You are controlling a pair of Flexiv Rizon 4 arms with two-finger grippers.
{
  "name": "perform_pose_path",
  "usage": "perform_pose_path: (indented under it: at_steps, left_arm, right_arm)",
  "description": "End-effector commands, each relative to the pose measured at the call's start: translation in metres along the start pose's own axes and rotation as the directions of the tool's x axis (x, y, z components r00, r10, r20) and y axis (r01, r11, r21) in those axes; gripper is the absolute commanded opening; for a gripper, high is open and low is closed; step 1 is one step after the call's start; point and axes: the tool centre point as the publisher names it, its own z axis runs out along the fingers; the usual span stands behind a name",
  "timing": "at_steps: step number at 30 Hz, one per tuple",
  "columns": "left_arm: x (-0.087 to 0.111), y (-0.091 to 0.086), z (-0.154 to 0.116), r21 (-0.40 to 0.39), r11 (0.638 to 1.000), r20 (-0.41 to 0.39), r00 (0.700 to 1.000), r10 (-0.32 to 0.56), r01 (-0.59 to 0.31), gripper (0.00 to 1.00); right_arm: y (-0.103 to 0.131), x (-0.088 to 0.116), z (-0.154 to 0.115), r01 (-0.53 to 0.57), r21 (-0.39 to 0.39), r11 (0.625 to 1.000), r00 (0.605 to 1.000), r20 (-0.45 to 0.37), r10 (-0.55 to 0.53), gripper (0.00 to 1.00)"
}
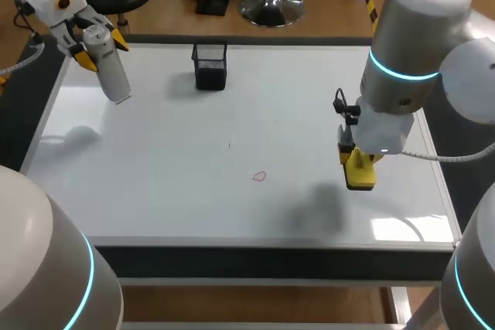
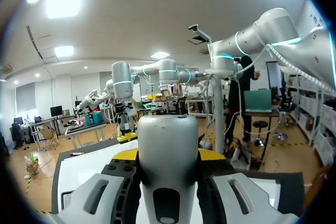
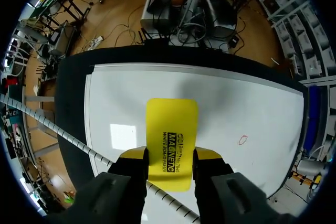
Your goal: Pick up the inspection probe, press it on each red-marked spot on the whiteboard one by one, put down the probe, pick up the eraser, and wipe off all the red marks.
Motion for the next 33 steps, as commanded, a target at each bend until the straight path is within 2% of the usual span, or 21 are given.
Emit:
perform_pose_path:
  at_steps: [1,5,12,28,33]
  left_arm:
    - [0.0,-0.002,0.0,-0.005,1.0,-0.001,1.0,0.0,0.0,0.0]
    - [0.0,-0.002,0.0,-0.005,1.0,-0.001,1.0,0.0,0.0,0.0]
    - [0.0,-0.002,0.0,-0.005,1.0,-0.001,1.0,0.0,0.0,0.0]
    - [0.0,-0.002,0.0,-0.005,1.0,-0.001,1.0,0.0,0.0,0.0]
    - [0.0,-0.002,0.0,-0.005,1.0,-0.001,1.0,0.0,0.0,0.0]
  right_arm:
    - [0.001,0.002,-0.002,0.002,0.002,1.0,1.0,-0.001,-0.002,0.0]
    - [0.003,0.005,0.003,-0.001,-0.006,1.0,1.0,-0.011,0.001,0.0]
    - [0.013,-0.015,0.01,0.036,-0.018,0.999,0.999,-0.033,-0.037,0.0]
    - [0.035,-0.108,0.011,0.17,0.007,0.985,0.984,-0.049,-0.169,0.0]
    - [0.04,-0.134,0.019,0.205,0.004,0.979,0.977,-0.056,-0.204,0.0]
